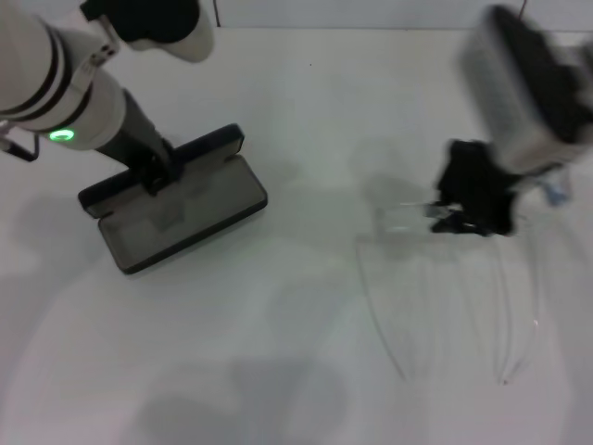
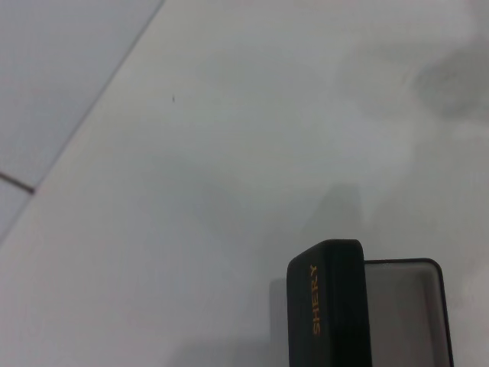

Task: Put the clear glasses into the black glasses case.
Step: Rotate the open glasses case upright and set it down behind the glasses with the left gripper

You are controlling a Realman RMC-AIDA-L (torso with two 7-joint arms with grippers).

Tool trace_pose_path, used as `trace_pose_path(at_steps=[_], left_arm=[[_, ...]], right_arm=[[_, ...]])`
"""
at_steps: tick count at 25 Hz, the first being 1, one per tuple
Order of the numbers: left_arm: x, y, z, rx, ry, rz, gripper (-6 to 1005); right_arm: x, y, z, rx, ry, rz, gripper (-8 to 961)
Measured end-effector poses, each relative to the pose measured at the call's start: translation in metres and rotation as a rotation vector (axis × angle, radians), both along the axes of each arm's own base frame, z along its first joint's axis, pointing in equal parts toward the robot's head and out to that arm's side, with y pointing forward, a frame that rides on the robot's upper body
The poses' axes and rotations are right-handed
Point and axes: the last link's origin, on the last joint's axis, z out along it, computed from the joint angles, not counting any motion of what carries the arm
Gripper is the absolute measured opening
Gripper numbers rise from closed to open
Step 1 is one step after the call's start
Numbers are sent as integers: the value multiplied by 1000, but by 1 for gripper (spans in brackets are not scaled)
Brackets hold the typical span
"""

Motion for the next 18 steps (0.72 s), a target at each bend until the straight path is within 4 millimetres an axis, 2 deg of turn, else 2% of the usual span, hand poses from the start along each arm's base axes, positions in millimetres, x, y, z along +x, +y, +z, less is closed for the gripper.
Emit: trace_pose_path(at_steps=[1, 4, 5, 6, 12, 13, 14, 18], left_arm=[[2, 1, -1, -3, 2, -17, 247], [11, 3, -6, -22, 18, -91, 248], [17, 5, -11, -40, 31, -139, 248], [17, 5, -11, -40, 31, -139, 249], [36, 14, -33, -92, 70, -263, 251], [41, 15, -39, -106, 80, -295, 251], [47, 17, -48, -122, 89, -333, 252], [64, 24, -68, -154, 110, -411, 253]], right_arm=[[10, -15, 25, 36, 39, -43, 115], [24, -37, 51, 78, 82, -94, 115], [34, -58, 64, 90, 130, -138, 116], [34, -58, 64, 90, 130, -138, 116], [64, -116, 85, 85, 307, -278, 116], [64, -116, 85, 85, 307, -278, 116], [78, -130, 91, 83, 351, -352, 116], [94, -140, 96, 77, 409, -407, 116]])
